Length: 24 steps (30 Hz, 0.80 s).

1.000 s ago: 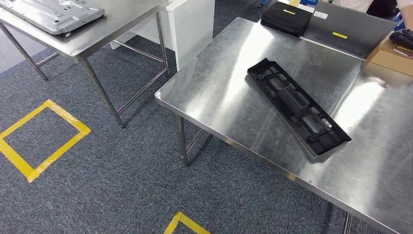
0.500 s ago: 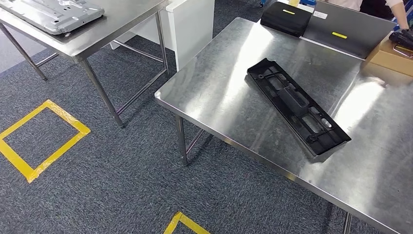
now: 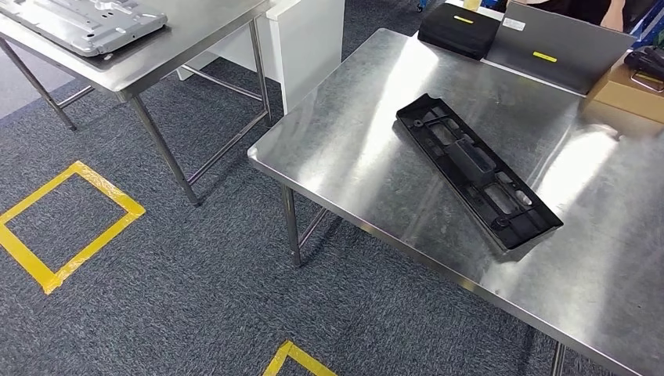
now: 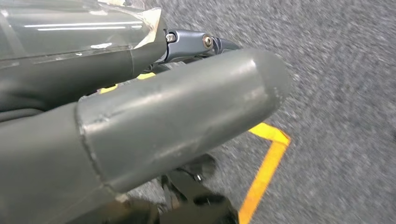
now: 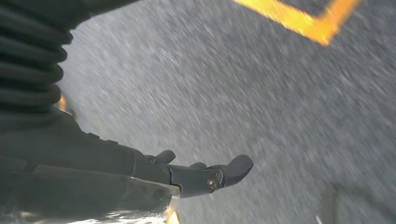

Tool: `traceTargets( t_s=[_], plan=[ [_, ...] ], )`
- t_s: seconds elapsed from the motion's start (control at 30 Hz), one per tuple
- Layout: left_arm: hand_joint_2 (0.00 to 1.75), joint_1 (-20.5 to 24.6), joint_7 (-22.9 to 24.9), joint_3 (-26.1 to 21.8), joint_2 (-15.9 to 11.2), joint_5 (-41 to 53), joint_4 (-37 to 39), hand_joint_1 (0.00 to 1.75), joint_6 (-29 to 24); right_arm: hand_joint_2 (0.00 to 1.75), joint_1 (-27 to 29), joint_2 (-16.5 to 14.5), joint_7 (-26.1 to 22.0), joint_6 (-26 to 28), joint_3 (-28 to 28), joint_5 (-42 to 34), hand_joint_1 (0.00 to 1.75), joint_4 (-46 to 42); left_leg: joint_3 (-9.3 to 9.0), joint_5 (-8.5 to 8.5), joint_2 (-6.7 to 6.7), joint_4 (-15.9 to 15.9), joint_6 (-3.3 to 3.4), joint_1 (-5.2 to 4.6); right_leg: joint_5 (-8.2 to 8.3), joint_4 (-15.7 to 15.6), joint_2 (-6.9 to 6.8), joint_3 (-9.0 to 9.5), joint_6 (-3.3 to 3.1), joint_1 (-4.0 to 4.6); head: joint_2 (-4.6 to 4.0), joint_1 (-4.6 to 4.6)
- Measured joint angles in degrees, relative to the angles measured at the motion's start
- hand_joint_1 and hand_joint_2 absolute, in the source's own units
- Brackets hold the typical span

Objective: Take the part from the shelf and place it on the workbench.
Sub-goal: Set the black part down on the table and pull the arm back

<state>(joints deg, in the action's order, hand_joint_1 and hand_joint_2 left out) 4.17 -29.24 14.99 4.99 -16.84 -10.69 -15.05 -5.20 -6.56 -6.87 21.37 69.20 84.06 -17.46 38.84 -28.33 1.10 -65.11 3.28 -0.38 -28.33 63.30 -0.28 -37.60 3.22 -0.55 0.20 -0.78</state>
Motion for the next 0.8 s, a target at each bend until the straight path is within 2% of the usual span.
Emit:
traceTargets(
  t_s=[0.17,0.3,0.8],
  plan=[
    [0.00,-0.2,0.4,0.1,-1.1,-0.2,0.0,0.00,-0.5,1.75,-0.3,-0.5,1.7,-1.8,-0.7,1.0,0.00,2.4,0.00,-0.02,0.00,0.0,-0.04,0.00,-0.02,0.0,0.00,0.00,-0.02,0.00,0.00,0.00],
    [0.00,-0.2,-0.1,0.1,-1.7,-0.2,0.0,0.00,0.0,0.00,-0.6,-0.7,3.2,-3.4,-1.1,0.9,0.00,3.6,0.00,-0.03,0.00,0.0,-0.04,-0.02,-0.02,0.0,0.00,0.02,-0.03,0.00,0.00,0.01],
    [0.00,-0.3,5.2,2.9,-2.3,2.4,0.3,0.00,2.6,0.00,-0.8,-1.2,5.5,-8.3,-1.1,0.6,0.00,4.9,0.00,-0.04,0.00,0.0,-0.04,-0.05,0.01,0.0,0.00,0.07,-0.01,-0.03,0.00,0.01]
  ],
)
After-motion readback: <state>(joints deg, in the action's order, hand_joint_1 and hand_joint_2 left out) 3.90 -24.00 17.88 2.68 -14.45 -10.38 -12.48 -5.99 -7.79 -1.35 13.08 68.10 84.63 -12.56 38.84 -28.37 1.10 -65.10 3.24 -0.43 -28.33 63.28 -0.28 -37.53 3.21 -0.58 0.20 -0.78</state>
